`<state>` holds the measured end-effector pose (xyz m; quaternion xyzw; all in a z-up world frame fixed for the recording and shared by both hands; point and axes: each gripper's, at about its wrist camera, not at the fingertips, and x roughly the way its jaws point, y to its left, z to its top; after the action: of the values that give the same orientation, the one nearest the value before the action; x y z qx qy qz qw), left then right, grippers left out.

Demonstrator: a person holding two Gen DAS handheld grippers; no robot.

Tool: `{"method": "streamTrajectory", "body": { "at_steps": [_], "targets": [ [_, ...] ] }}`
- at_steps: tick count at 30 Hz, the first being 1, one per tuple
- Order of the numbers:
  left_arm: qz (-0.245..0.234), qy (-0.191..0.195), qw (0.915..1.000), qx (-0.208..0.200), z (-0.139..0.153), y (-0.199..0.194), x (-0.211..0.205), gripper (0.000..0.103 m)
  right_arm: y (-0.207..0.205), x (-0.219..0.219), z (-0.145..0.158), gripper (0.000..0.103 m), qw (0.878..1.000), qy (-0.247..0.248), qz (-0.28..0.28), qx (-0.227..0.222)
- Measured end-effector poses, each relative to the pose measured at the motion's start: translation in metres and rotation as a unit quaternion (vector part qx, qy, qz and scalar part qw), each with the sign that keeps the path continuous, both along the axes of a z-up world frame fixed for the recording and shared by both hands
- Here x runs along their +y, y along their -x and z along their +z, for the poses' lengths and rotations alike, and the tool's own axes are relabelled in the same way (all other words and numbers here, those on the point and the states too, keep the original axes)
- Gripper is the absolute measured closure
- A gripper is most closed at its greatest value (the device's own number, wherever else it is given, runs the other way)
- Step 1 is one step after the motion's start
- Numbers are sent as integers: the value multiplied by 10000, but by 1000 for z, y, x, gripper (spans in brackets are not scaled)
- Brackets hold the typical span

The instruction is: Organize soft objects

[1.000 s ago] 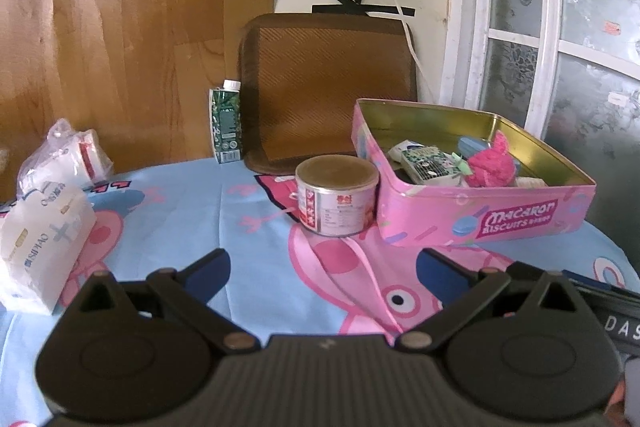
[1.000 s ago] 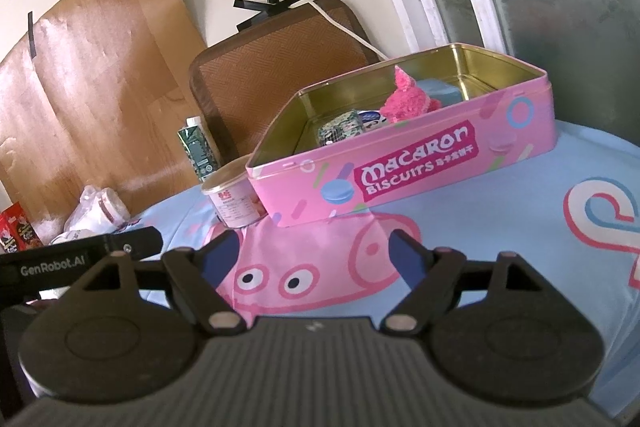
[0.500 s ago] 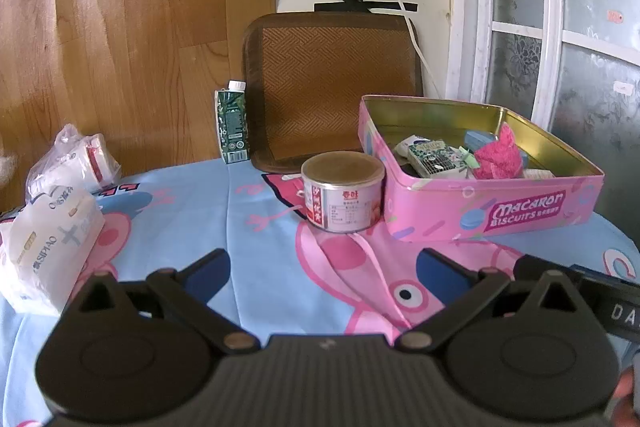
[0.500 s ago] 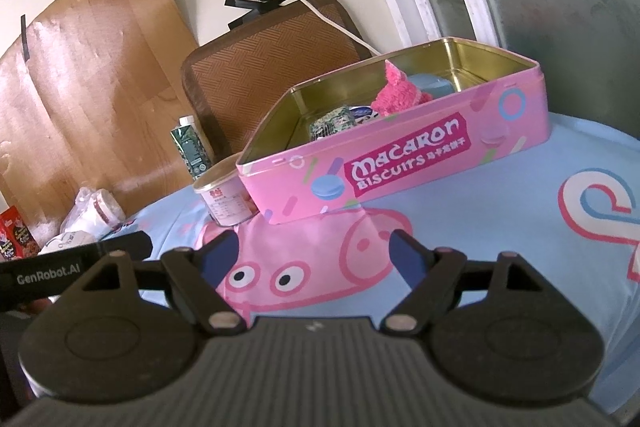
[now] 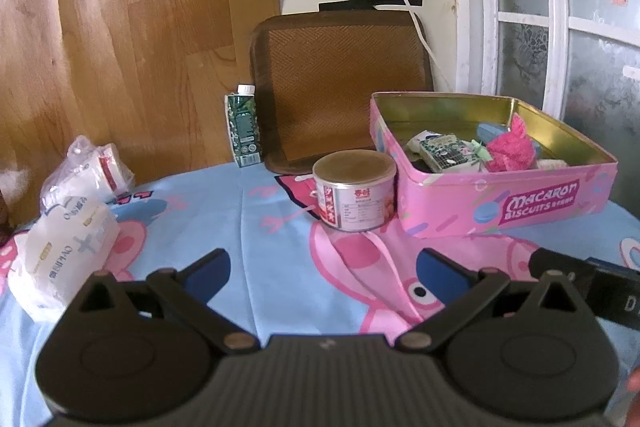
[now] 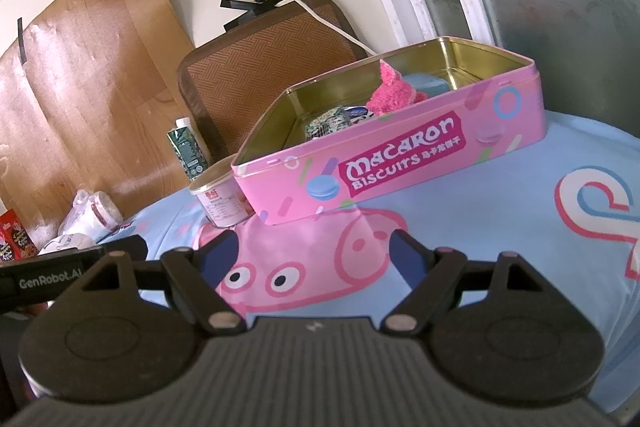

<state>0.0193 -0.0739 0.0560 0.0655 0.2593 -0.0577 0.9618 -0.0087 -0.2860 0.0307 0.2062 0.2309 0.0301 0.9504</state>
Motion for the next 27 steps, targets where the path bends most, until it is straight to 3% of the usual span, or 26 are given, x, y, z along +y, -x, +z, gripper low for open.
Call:
{"method": "streamTrajectory", "body": {
  "at_steps": [16,27],
  "targets": [
    [-149,-155,9993,315,-5,-1,-4,0,1,0,0,18,10000,-28,-36,19],
    [-166,-222,9991,308,-5,0,-3,0,1,-1,0,18,10000,-25,-35,18]
  ]
}}
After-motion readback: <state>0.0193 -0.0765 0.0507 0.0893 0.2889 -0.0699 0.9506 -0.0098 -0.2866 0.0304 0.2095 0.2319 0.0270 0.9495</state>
